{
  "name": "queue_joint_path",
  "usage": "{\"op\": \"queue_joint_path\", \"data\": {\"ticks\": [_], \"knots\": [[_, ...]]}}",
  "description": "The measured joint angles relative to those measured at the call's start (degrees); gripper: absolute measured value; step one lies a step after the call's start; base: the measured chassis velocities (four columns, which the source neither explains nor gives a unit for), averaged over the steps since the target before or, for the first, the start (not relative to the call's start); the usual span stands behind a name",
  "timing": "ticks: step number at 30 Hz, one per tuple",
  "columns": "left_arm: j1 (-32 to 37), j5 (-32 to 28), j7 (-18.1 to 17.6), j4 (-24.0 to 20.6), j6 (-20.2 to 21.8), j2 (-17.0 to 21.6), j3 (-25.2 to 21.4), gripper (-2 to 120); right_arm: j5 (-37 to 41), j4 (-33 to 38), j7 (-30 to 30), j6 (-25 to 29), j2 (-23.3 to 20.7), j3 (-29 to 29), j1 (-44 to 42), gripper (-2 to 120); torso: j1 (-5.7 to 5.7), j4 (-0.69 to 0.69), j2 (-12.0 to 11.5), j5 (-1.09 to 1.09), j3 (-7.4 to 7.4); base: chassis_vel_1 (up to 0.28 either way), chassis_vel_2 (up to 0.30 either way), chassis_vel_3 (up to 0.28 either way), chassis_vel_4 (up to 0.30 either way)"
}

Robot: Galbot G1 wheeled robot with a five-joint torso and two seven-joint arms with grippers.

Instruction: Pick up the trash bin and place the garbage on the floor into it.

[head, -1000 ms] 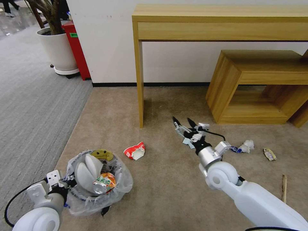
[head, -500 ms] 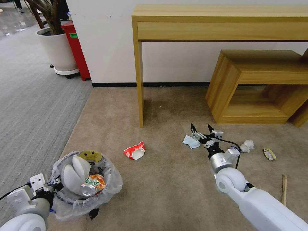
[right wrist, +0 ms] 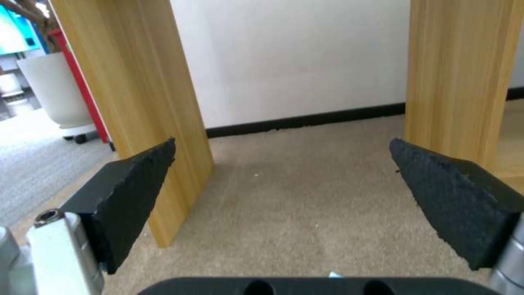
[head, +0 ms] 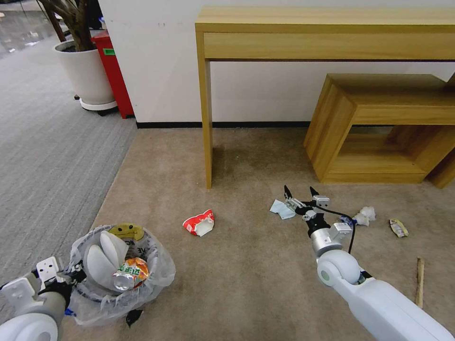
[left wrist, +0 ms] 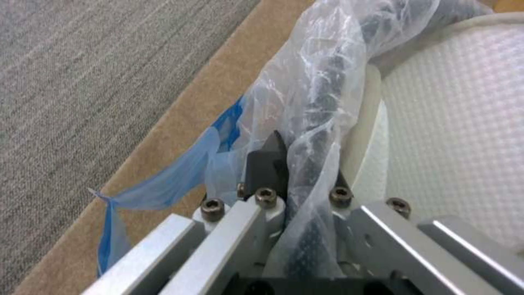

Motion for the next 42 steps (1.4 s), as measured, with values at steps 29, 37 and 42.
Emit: {"op": "queue_joint_path", "data": {"ticks": [29, 37, 42], "knots": [[-1.44, -1.25, -0.23, 2.06, -0.08, 2.01, -0.82, 1, -0.3, -1.55, -1.79, -0.76, 1.28, -1.85, 1.09, 100, 0.0, 0.01, 0.0, 0.02, 0.0, -0.02, 0.017, 0.02, -0.019], [-1.52, -0.61, -0.17, 1.89, -0.26, 1.38, 0.0, 1, 0.48, -0.87, -1.64, -1.37, 1.68, -3.18, 1.9, 100, 0.01, 0.01, 0.0, 0.0, 0.01, -0.108, 0.099, 0.112, -0.108], [-1.72, -0.17, -0.16, 1.87, -0.32, 1.07, 0.65, 1, 0.56, -0.45, -1.54, -1.73, 1.94, -3.7, 1.89, 100, 0.0, 0.01, 0.0, 0.0, 0.0, -0.019, 0.024, 0.014, -0.036]]}}
